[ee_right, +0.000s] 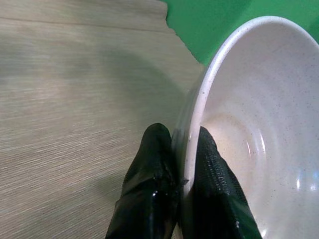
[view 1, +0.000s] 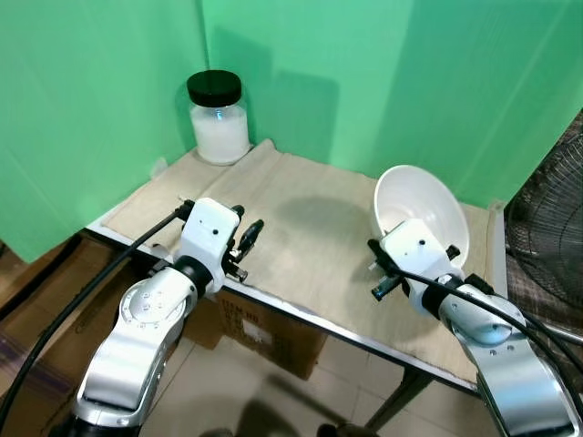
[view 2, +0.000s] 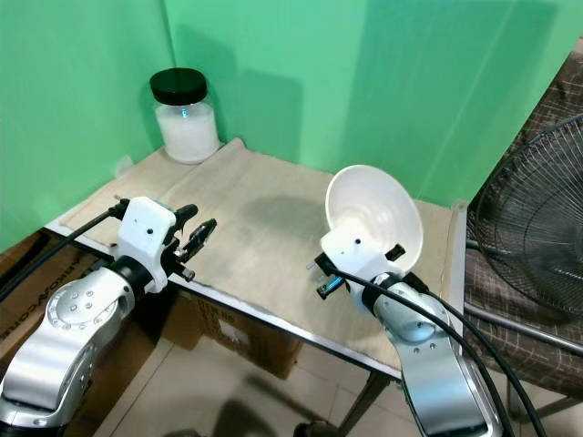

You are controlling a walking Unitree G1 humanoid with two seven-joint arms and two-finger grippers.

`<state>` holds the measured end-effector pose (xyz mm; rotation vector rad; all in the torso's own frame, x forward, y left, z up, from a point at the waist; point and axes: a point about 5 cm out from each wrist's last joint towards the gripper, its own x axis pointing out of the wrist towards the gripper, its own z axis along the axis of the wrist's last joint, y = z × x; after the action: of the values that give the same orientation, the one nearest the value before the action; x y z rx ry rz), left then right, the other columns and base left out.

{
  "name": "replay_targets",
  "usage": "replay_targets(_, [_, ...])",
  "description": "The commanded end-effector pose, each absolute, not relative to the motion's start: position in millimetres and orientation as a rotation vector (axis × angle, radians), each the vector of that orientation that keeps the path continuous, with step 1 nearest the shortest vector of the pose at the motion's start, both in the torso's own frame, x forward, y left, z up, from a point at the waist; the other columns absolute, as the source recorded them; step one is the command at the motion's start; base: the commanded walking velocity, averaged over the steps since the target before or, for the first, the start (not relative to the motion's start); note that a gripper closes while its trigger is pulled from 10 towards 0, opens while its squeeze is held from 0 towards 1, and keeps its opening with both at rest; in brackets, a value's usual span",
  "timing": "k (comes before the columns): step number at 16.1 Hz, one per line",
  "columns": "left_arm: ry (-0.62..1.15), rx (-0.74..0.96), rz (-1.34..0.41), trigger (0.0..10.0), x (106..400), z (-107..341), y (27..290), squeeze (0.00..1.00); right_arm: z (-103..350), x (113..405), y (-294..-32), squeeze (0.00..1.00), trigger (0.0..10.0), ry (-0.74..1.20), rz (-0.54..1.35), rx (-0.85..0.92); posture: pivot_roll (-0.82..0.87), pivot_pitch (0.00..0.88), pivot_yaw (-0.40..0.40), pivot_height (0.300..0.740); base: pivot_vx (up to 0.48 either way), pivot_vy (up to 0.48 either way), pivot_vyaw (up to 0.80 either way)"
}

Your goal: Setting the table

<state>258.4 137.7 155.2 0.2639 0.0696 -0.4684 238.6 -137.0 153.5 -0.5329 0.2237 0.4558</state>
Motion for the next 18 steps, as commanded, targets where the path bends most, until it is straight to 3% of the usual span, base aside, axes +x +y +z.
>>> replay_targets(1, [0.067,0.271,-0.486,10.0,260,156,135,0.0,163,237,-135,0.0,10.0,0.178,0.459,-0.55,0.05,0.0,0.001,0.74,0.0,0.0,-0.8])
replay_targets(5, [0.107,0.315,-0.542,10.0,261,152,142,0.0,159,244,-112,0.0,10.0,0.145,0.718,-0.624,0.04,0.0,0.019,0.74,0.0,0.0,-0.61])
replay_targets(8, [0.159,0.368,-0.605,10.0,257,148,152,0.0,148,264,-93,0.0,10.0,0.129,0.89,-0.765,0.06,0.0,0.008,0.74,0.0,0.0,0.0])
replay_targets(12, [0.17,0.38,-0.577,10.0,256,147,159,0.0,150,280,-79,0.0,10.0,0.098,0.954,-0.813,0.08,0.0,-0.008,0.74,0.0,0.0,0.0])
replay_targets(15, [0.201,0.395,-0.654,10.0,250,147,159,0.0,139,299,-79,0.0,10.0,0.114,0.987,-1.015,0.08,0.0,-0.004,0.74,0.0,0.0,0.0])
replay_targets(18, [0.212,0.399,-0.679,10.0,248,148,160,0.0,140,301,-79,0.0,10.0,0.116,1.034,-1.058,0.08,0.0,-0.006,0.74,0.0,0.0,0.0])
